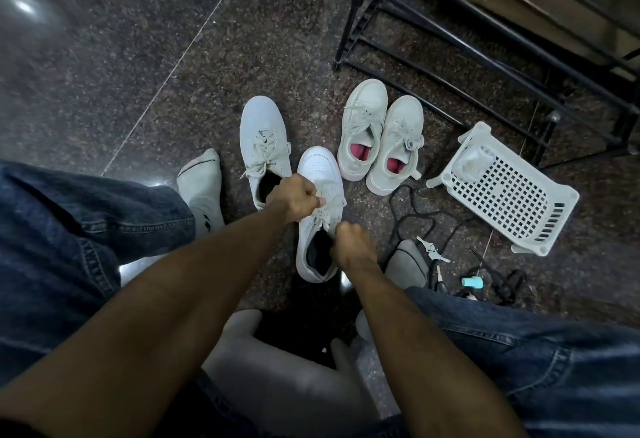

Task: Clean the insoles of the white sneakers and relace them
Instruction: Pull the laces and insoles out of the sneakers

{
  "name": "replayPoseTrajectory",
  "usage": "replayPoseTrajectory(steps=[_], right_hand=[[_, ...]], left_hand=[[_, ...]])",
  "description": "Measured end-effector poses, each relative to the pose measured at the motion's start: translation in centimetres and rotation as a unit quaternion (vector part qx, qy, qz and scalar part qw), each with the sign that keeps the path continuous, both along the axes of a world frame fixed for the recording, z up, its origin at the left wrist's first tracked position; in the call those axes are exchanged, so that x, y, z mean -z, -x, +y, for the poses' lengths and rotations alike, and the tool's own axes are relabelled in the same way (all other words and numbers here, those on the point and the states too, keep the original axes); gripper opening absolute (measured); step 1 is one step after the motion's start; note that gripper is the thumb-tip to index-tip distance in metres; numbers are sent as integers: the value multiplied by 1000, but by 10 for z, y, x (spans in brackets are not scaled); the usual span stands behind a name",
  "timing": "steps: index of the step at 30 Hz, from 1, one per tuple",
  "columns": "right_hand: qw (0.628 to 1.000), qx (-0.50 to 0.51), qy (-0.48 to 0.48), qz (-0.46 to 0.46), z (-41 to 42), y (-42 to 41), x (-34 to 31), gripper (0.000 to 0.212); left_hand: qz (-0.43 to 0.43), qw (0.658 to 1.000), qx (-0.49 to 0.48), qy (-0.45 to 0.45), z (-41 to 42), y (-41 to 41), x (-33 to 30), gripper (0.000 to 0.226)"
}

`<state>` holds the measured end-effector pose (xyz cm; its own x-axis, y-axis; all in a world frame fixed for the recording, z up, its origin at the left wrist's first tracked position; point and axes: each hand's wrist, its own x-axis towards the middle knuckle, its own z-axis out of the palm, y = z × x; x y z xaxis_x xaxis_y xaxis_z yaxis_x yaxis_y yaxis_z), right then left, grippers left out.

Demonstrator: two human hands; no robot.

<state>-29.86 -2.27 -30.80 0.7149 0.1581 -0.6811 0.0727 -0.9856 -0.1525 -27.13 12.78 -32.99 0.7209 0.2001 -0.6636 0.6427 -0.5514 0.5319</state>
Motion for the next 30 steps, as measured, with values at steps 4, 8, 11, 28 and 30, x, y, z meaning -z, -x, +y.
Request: replayPoseTrajectory(steps=[4,8,11,28,30], right_hand=[[1000,-27,5,-3,5,2,1,30],[999,-44,6,-6,7,2,3,28],[999,-45,9,-2,0,2,4,31],[996,21,-91,-4,-19,-11,3,27],[993,5,-114,-26,-18,-8,4,21]], left_hand=[[-25,990,-132,-34,-8,16,13,33],[-29,986,-149,-66,-17,22,8,25],[-52,966,-254,-16,-4,7,1,20],[-20,989,-138,57,4,-14,-15,27],[84,995,-40,23,-13,21,-3,24]])
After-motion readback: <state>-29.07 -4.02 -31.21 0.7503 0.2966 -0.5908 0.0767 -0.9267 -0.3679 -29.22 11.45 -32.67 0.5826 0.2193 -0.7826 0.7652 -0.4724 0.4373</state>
